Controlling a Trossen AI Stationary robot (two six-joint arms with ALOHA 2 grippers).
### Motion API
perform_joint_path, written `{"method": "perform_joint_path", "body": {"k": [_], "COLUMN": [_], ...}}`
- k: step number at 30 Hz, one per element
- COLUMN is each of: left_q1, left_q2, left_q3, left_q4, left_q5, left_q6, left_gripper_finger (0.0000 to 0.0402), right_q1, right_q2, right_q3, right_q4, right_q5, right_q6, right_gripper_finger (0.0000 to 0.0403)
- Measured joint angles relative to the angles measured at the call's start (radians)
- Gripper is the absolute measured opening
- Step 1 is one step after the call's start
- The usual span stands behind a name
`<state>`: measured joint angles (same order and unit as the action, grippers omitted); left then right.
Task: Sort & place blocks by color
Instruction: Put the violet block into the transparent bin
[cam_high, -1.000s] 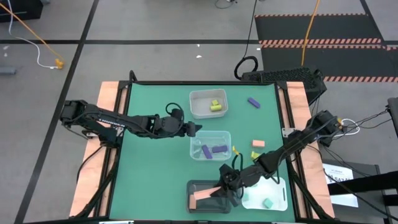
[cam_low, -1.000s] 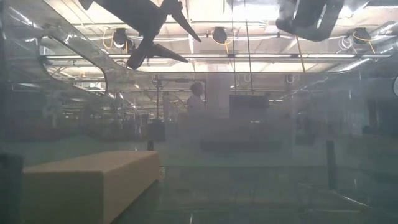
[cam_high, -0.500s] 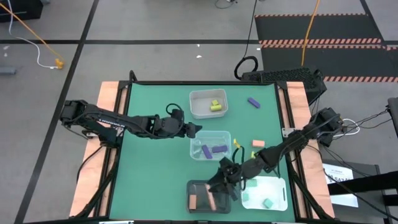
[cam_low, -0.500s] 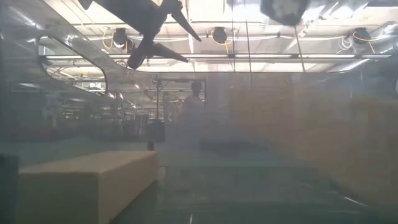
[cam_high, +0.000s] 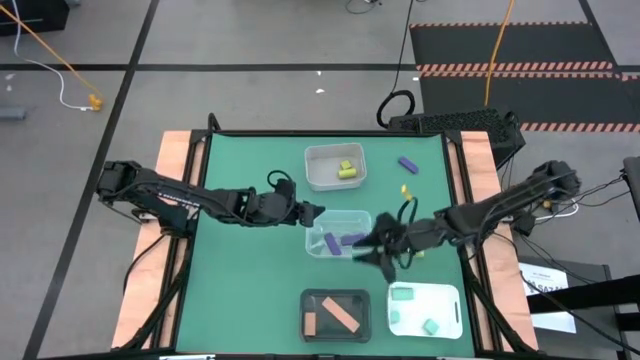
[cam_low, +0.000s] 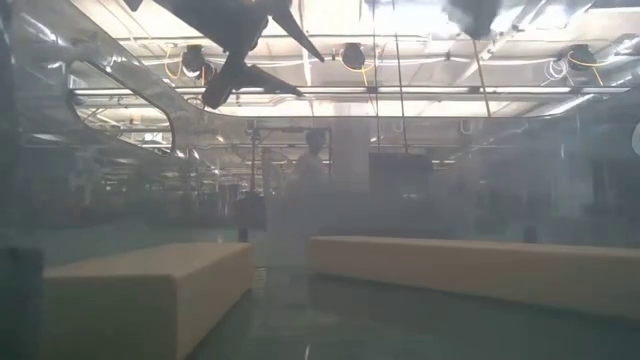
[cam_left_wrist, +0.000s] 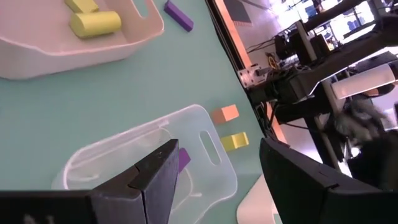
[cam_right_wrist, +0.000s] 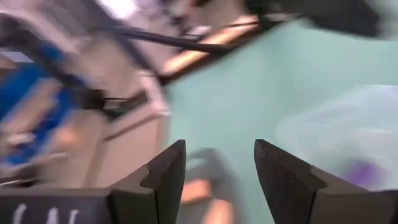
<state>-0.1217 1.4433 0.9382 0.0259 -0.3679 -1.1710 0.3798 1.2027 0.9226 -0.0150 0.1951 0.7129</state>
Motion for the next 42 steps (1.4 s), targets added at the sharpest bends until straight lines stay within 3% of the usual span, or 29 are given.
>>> {"method": "perform_joint_path", "body": {"k": [5, 10, 14, 18, 27, 32, 42], "left_q1": [0.027, 0.066, 0.109, 0.156, 0.249, 0.298, 0.397], "left_q2": [0.000, 0.000, 0.000, 0.000, 0.000, 0.000, 0.000], "left_q3": [0.000, 0.000, 0.000, 0.000, 0.000, 0.000, 0.000], "left_q4": [0.000, 0.000, 0.001, 0.013, 0.099, 0.116, 0.128], "left_q5": [0.000, 0.000, 0.000, 0.000, -0.001, 0.000, 0.000], "left_q6": [0.021, 0.024, 0.024, 0.046, 0.134, 0.170, 0.205], "left_gripper_finger": [0.0223, 0.0223, 0.0223, 0.0223, 0.0223, 0.0223, 0.0223], "right_q1": [-0.090, -0.259, -0.436, -0.637, -1.017, -1.098, -1.173], "right_q2": [-0.109, -0.154, -0.145, -0.141, -0.137, -0.132, 0.022], "right_q3": [0.000, 0.000, -0.006, -0.058, -0.213, -0.266, -0.268], "right_q4": [-0.349, -0.686, -0.866, -0.863, -0.623, -0.471, -0.406], "right_q5": [0.121, 0.104, 0.060, -0.022, -0.194, -0.197, -0.164], "right_q6": [0.037, 0.102, 0.061, -0.042, -0.248, -0.339, -0.419], "right_gripper_finger": [0.0183, 0.0183, 0.0183, 0.0183, 0.0220, 0.0237, 0.0236]}}
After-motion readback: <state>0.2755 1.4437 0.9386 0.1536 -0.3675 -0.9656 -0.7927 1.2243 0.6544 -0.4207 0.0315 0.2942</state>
